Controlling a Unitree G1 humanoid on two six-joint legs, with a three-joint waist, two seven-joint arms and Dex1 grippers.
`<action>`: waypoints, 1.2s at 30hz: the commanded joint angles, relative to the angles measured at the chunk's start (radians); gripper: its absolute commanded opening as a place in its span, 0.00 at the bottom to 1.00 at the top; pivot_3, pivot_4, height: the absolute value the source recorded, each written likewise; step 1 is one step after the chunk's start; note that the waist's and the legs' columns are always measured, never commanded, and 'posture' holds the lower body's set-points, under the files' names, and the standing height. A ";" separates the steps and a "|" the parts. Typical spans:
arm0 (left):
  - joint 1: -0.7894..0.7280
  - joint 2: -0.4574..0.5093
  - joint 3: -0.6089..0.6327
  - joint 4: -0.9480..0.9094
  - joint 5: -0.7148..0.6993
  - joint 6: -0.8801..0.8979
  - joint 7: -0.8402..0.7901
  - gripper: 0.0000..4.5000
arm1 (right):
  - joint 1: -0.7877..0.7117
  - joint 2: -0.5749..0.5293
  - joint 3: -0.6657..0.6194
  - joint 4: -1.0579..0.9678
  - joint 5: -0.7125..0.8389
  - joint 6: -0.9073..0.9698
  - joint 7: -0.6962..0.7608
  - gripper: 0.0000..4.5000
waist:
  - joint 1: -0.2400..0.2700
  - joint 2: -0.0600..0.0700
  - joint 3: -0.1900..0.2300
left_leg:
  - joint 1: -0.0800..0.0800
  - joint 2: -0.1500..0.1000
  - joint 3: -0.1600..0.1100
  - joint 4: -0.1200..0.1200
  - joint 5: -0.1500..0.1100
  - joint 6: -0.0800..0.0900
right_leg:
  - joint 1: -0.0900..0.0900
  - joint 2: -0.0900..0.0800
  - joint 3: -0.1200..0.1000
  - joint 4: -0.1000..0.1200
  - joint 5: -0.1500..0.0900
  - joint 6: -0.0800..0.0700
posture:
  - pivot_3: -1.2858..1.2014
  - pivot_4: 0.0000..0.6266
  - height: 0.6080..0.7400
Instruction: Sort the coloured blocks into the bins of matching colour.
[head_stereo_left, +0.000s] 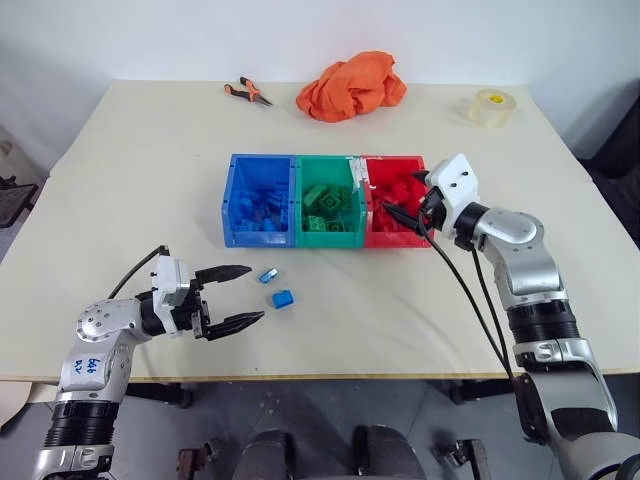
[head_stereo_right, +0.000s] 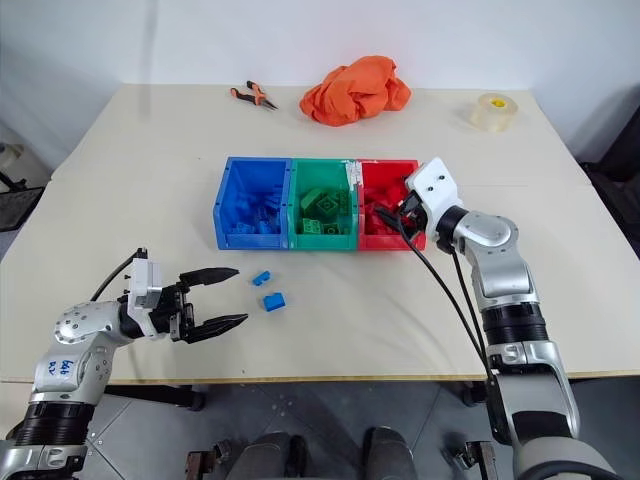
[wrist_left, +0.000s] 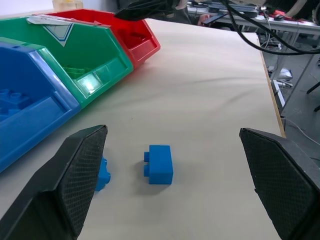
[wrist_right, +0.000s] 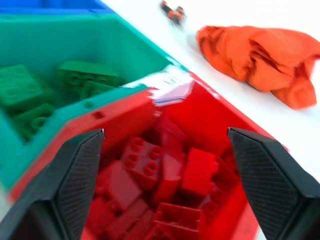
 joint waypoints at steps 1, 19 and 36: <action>-0.008 0.007 0.011 0.019 0.003 -0.030 -0.016 1.00 | 0.162 -0.117 -0.016 -0.234 0.083 0.077 0.146 0.92 | 0.012 0.000 0.000 | 0.000 0.000 -0.001 0.000 0.000 0.000 | 0.000 0.000 0.000 -0.001 0.000 0.000 | 0.52 0.24 1.00; 0.023 0.036 -0.020 -0.075 0.050 0.166 0.162 1.00 | 0.460 -0.338 -0.066 -0.400 0.225 0.070 0.394 0.92 | 0.021 -0.001 0.000 | 0.001 0.001 0.003 0.001 -0.001 0.001 | 0.004 0.000 -0.001 -0.009 0.000 0.000 | 0.52 0.24 1.00; -0.026 -0.097 -0.261 -0.214 0.197 0.321 0.396 1.00 | 0.354 -0.260 -0.029 -0.324 0.210 0.038 0.373 0.92 | 0.029 0.000 0.000 | 0.002 0.000 -0.003 0.003 -0.001 0.001 | 0.012 0.001 -0.002 -0.016 0.000 0.000 | 0.52 0.24 1.00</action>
